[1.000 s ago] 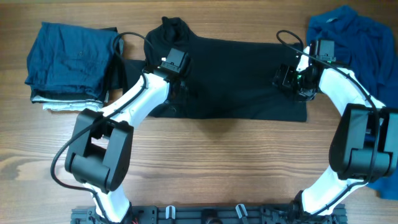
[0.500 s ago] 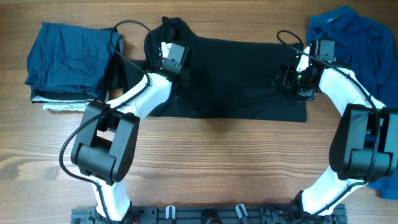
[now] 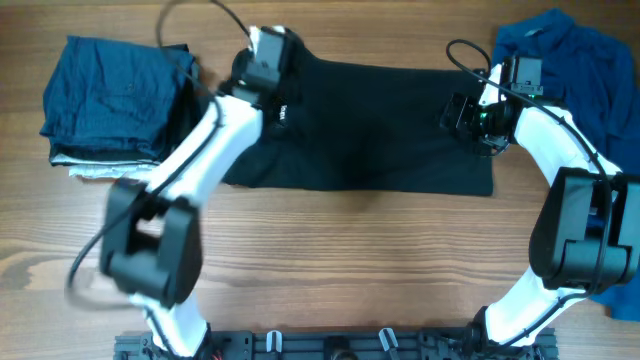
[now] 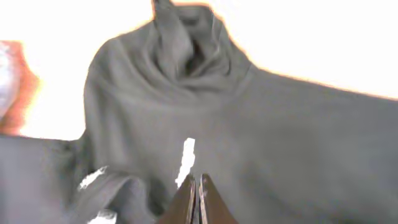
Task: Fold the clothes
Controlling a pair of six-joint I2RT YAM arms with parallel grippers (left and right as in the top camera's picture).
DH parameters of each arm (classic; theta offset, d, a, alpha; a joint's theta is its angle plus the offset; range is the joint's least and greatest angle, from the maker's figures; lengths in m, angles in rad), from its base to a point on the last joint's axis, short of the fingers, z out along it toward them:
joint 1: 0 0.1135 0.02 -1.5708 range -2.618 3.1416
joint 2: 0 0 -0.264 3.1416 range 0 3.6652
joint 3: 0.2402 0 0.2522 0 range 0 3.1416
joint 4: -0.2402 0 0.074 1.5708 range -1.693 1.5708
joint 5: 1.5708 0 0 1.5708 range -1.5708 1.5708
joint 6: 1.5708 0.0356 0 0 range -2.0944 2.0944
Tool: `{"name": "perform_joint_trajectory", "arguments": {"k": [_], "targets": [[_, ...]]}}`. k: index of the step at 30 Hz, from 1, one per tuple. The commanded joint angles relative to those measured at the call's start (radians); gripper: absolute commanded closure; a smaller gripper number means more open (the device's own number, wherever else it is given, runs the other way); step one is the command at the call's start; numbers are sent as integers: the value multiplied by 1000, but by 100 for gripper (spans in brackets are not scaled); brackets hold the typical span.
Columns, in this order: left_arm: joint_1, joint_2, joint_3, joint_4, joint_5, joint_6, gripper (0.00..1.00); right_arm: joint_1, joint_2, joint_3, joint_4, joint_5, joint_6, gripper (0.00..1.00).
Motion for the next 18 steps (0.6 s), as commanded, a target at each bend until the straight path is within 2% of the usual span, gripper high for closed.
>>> {"name": "perform_joint_trajectory", "arguments": {"k": [1,4,6,9,12,18], "targets": [[39,-134,34,-222,-19,-92,96,-5,-34,23,1,2,-19,1],[58,-118,16,-407,8,-137,96,-5,-34,23,0,1,-18,1],[63,-97,-6,-453,15,-137,96,-5,-34,23,-2,2,-18,0],[63,-43,-49,-456,23,-138,96,-5,-34,23,3,-10,-24,0],[63,13,-72,-436,30,-138,96,-5,-48,66,-44,-150,-180,1],[63,68,-72,-366,29,-137,96,-5,-91,100,-65,0,-175,0]]}}
